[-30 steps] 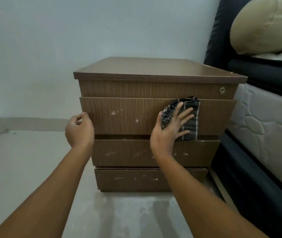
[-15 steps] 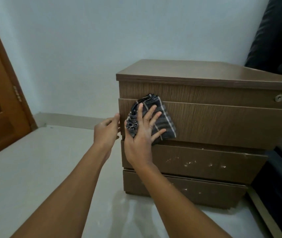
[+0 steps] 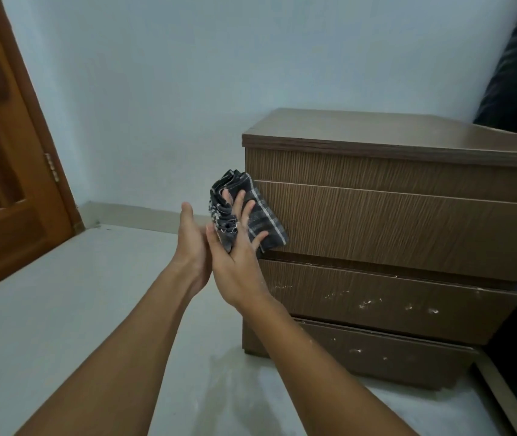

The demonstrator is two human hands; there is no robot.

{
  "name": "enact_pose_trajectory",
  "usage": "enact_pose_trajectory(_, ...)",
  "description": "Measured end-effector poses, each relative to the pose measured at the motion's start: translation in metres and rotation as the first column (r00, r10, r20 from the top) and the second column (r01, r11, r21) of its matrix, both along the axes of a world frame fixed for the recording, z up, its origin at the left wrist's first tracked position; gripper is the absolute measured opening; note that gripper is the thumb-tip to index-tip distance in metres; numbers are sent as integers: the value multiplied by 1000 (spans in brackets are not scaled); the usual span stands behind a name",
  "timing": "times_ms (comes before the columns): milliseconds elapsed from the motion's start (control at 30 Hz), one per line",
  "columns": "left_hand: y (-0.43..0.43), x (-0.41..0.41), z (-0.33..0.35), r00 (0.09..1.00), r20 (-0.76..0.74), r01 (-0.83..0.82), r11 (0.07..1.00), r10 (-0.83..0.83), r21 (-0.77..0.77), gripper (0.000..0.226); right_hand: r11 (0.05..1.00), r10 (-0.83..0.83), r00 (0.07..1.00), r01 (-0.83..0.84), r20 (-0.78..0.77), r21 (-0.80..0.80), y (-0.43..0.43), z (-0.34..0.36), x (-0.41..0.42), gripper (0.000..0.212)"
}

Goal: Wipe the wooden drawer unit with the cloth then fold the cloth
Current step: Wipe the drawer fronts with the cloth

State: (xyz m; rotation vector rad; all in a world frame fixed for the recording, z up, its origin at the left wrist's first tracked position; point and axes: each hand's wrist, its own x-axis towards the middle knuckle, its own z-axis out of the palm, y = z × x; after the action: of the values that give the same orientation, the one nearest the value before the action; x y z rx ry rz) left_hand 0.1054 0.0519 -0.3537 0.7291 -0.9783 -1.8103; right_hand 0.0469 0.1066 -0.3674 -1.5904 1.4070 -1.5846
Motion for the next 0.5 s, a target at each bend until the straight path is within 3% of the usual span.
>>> enact_pose_trajectory(133,-6,4,-2,997,62,-52,998,53,-17,87,994,49,992,-59,113,87,-1,-3,3,82)
enact_pose_trajectory(200,-8,5,-5,991,119,-59,998,61,-19,89,995,11,984,-28,176,96,3,1,-1,70)
enact_pose_trajectory(300,-8,5,-10,972,223,-73,997,74,-10,80,985,-13,956,-39,293,170,8,8,-15,50)
enact_pose_trajectory(500,18,-7,-21,887,445,-128,992,120,-13,55,932,-149,874,-31,463,360,44,18,-49,60)
